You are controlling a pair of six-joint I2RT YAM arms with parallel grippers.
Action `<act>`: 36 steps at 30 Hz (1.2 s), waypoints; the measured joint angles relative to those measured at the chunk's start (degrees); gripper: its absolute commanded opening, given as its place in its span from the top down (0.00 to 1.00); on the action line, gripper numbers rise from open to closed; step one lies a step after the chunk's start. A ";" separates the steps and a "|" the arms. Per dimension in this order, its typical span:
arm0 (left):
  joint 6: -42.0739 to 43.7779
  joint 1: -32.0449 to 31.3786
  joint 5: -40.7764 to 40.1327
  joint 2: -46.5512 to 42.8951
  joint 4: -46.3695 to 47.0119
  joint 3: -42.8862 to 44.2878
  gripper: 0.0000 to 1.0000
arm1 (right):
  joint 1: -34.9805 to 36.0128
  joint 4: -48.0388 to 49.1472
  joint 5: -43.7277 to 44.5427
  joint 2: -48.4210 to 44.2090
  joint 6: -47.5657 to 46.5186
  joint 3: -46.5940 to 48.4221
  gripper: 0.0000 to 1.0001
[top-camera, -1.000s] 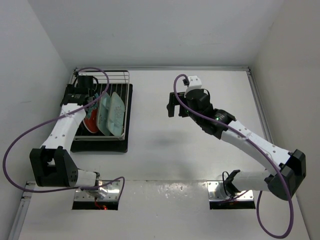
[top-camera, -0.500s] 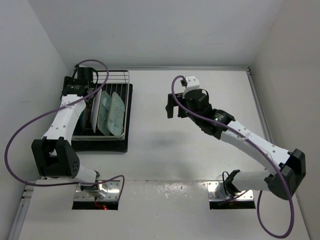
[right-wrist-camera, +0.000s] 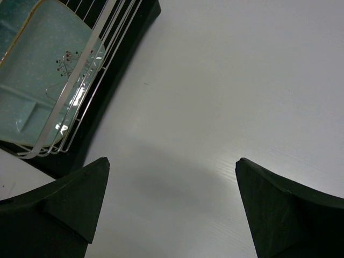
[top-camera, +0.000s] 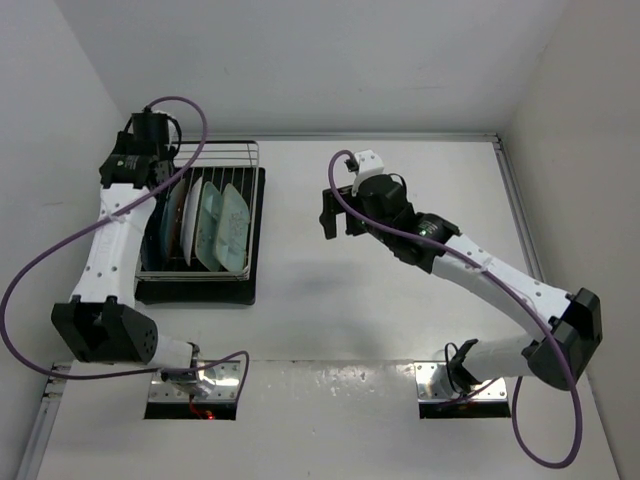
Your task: Load the plates into the dish rack
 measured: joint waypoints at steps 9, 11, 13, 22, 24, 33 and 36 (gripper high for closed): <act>3.91 0.09 28.92 -4.96 -11.72 5.60 0.41 | 0.09 2.27 -4.02 0.61 -0.48 -1.57 0.01; 3.93 0.09 30.93 -4.11 -12.66 5.60 0.45 | 0.09 3.34 -4.61 0.55 -0.48 -3.32 0.00; 3.91 0.09 32.02 -2.97 -13.00 5.22 0.45 | 0.09 3.37 -4.96 0.55 -0.55 -4.96 0.00; 2.40 -0.46 27.56 0.72 -12.74 -0.55 0.55 | -0.48 3.89 -5.97 0.07 -1.64 -9.16 0.00; 1.66 -0.46 26.34 0.81 -12.52 -1.38 0.57 | -0.85 4.33 -6.19 -0.37 -1.73 -9.57 0.00; -0.39 2.29 15.54 0.98 -10.80 -1.51 0.61 | -1.53 4.87 -6.64 -0.79 -1.64 -9.88 0.00; -0.81 4.72 13.66 1.03 -10.32 -1.46 0.61 | -1.53 4.92 -6.67 -0.79 -1.46 -9.88 0.00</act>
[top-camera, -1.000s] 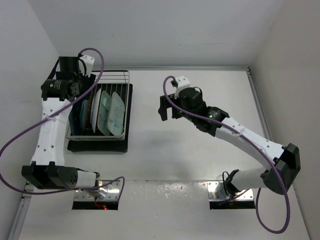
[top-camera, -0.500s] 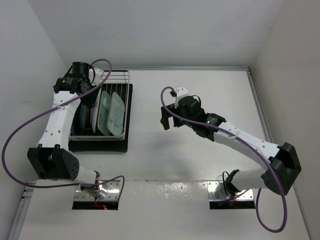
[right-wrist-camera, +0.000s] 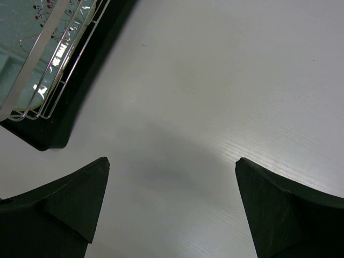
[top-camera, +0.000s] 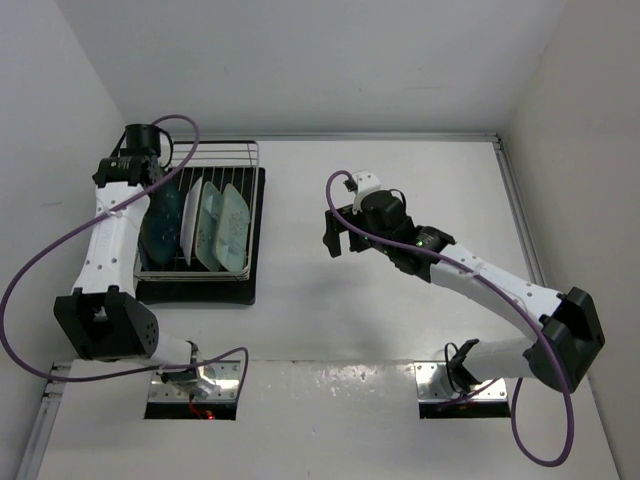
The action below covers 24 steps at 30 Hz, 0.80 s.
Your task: Load the plates into the dish rack
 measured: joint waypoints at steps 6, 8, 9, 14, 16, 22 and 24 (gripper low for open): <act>-0.66 1.25 -0.61 0.20 0.15 0.07 0.54 | 0.00 0.33 0.00 0.00 0.17 -0.11 0.00; -0.68 1.36 -0.50 0.26 -0.11 0.50 0.47 | 0.00 0.33 0.00 0.00 0.20 -0.11 0.00; -0.66 1.38 -0.33 0.31 -0.44 0.98 0.44 | 0.00 0.33 0.00 0.00 0.20 -0.11 0.00; -0.22 0.79 2.38 0.33 -1.31 6.14 0.23 | 0.00 0.33 -0.02 0.00 0.26 -0.11 0.00; 0.26 0.07 5.42 0.17 -1.25 10.47 0.16 | 0.00 0.33 -0.02 0.00 0.39 -0.11 0.00; 1.18 -4.00 15.04 -1.77 -1.49 16.94 0.10 | 0.00 0.33 -0.42 0.00 0.63 -0.11 0.00; 1.38 -7.41 16.90 -2.84 -1.51 15.91 0.09 | 0.00 0.33 -0.59 0.00 0.76 -0.11 0.00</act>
